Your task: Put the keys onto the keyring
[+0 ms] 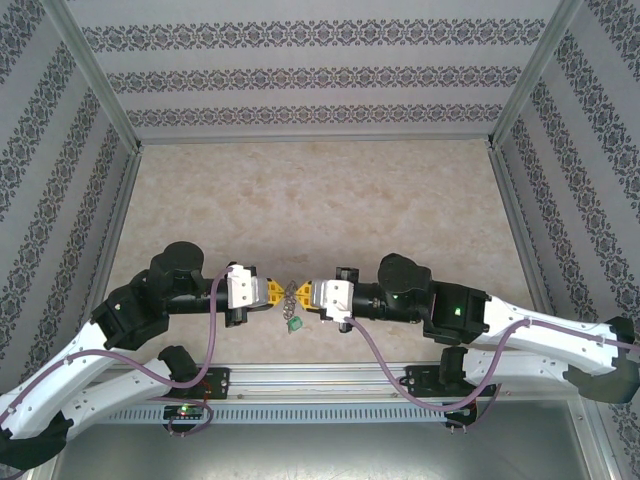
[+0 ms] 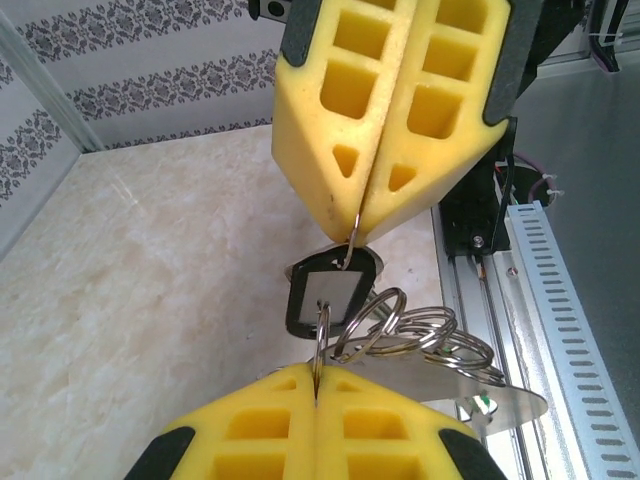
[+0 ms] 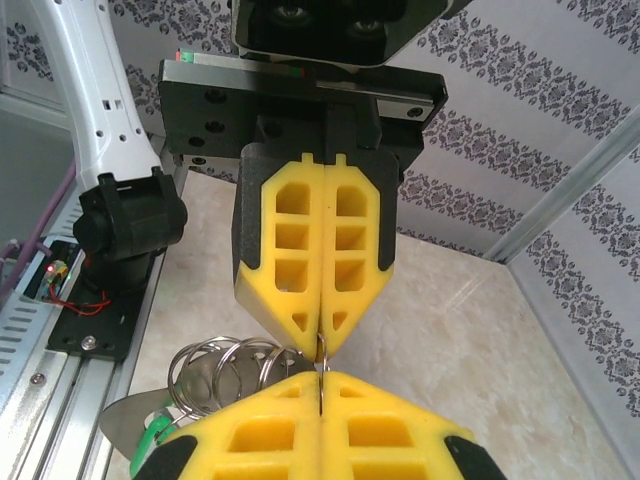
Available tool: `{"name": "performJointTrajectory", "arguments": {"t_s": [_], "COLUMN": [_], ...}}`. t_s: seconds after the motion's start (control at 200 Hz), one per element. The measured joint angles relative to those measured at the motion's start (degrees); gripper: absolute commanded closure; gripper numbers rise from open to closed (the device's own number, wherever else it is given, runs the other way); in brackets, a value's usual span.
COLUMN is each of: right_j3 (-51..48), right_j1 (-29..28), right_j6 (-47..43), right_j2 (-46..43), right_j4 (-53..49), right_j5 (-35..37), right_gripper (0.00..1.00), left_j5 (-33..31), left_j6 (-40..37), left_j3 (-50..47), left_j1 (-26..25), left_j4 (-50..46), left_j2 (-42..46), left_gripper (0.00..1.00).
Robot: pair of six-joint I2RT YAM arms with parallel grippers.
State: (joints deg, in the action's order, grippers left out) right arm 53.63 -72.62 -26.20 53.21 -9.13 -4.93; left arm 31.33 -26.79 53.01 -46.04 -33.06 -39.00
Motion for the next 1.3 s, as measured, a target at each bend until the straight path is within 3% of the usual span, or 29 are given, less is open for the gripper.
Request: {"name": "performJointTrajectory", "arguments": {"t_s": [1.299], "right_j3": [0.0], "right_j1": [-1.5], "right_j6": [0.5], "right_j2": [2.0], "right_j4": [2.5], "right_j5": [4.3], "right_gripper": [1.00], "left_j5": [-1.6], "left_j6": [-1.3], "left_j3": [0.0], "left_j1": [0.0], "left_j4": [-1.1], "left_j2": [0.4], "left_gripper": [1.00]}}
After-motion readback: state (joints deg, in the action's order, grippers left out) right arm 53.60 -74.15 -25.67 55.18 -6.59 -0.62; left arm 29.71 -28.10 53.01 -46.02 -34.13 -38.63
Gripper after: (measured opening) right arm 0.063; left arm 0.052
